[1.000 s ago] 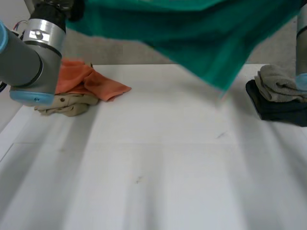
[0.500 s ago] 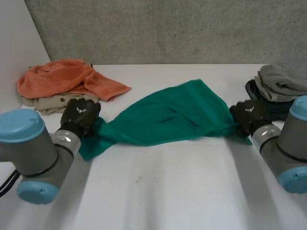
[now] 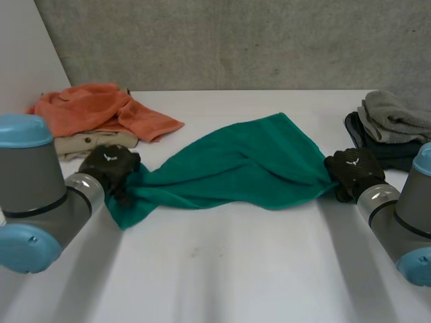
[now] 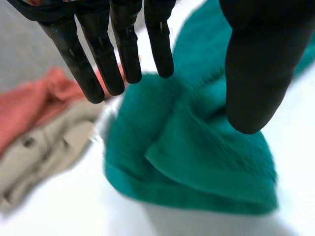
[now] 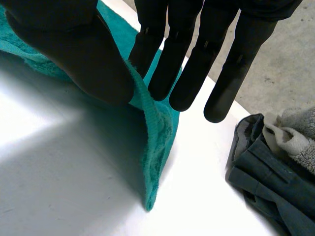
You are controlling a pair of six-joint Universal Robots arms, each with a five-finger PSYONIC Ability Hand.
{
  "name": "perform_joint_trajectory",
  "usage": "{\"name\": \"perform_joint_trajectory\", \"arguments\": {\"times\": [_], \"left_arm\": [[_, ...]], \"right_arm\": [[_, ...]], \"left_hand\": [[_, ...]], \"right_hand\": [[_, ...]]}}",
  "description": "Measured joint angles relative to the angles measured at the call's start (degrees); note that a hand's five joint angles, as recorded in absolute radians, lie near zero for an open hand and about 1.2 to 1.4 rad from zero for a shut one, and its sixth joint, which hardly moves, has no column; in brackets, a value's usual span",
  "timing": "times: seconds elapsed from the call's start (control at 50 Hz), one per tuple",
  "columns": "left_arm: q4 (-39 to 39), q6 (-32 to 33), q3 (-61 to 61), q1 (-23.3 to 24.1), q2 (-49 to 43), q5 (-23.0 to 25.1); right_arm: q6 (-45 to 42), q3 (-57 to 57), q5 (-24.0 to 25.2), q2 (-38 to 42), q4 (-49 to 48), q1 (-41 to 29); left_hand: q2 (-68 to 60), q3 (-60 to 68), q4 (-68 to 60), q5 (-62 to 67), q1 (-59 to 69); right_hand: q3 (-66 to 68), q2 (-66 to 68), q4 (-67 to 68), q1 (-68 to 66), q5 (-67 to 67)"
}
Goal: Fold the laundry.
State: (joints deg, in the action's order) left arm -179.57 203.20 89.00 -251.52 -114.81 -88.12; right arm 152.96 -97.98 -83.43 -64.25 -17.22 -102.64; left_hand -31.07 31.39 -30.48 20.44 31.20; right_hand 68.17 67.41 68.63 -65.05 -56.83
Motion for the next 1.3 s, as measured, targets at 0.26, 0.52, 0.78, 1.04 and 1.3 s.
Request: {"name": "perform_joint_trajectory", "arguments": {"times": [0.26, 0.52, 0.78, 1.04, 1.3], "left_arm": [[5.15, -1.88, -8.62, -1.29, -8.39, 0.01], [11.40, -7.16, -10.17, -1.02, 18.72, 1.06], [21.53, -2.78, -10.53, -2.54, 25.48, 4.69], [-0.64, 6.95, -18.38, -1.49, -1.12, 3.47], [-32.68, -5.35, -40.23, 0.70, -8.48, -0.62]], "right_arm": [[-1.55, 0.92, 0.17, -0.67, 1.60, 0.45], [-16.02, 16.39, -0.12, -20.20, 24.27, 0.43], [-19.57, 30.34, 0.74, -20.90, 41.84, 1.34], [-20.95, 36.91, -2.58, 2.36, 38.32, 0.61], [-3.66, 48.99, -10.34, 4.12, -1.43, -0.49]], "left_hand": [[-37.28, 36.70, -38.11, 35.91, 35.07], [-37.40, 36.89, -38.11, 35.90, 35.07], [-37.47, 36.92, -38.15, 35.90, 35.07], [-37.55, 36.99, -38.36, 35.91, 35.07], [-37.58, 37.01, -38.37, 35.91, 35.07]], "right_hand": [[0.00, 0.00, 0.00, 0.00, 0.00], [0.00, 0.00, 0.00, 0.00, 0.00], [0.01, 0.00, 0.00, 0.00, 0.00], [0.01, 0.00, 0.00, 0.00, 0.00], [0.03, 0.00, 0.00, 0.00, 0.00]]}}
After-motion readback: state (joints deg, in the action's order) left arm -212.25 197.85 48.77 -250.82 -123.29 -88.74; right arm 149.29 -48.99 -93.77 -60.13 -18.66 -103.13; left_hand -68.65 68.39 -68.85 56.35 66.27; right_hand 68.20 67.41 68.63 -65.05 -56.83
